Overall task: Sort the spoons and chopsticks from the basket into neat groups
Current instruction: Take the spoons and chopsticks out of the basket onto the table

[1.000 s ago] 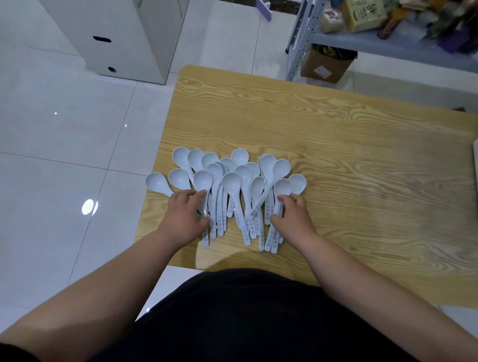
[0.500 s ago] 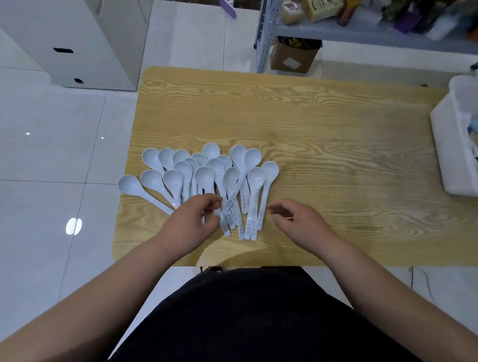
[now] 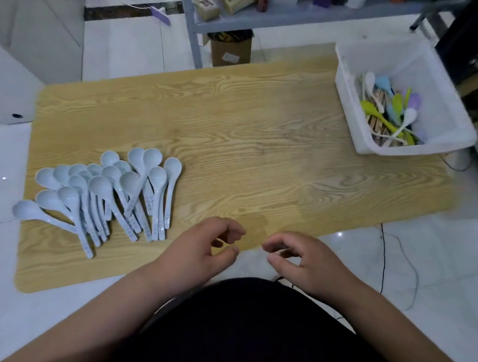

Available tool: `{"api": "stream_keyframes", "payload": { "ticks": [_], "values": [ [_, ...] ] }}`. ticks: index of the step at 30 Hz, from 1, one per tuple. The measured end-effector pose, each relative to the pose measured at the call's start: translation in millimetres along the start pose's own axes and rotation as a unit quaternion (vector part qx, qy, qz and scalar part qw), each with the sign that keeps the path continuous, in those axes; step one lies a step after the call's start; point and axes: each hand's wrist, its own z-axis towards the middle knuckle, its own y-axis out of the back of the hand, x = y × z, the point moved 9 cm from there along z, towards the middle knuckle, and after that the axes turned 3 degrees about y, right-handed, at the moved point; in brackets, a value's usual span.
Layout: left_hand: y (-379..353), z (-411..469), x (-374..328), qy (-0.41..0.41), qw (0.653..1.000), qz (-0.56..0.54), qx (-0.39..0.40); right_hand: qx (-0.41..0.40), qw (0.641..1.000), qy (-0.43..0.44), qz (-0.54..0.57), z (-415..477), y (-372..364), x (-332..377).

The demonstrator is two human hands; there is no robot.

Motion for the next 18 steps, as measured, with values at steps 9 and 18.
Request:
{"api": "stream_keyframes", "payload": {
  "ticks": [9,18],
  "values": [
    [-101.8,74.5,-86.9,0.025,0.999,-0.043,-0.011,-0.024,0.999,0.003,0.025,-38.6,116.4,-67.3],
    [-140.3,146.5,-121.4,0.000,0.998,-0.017,0.064,-0.089,0.996,-0.003,0.005,-14.4,207.1,-87.9]
  ]
}}
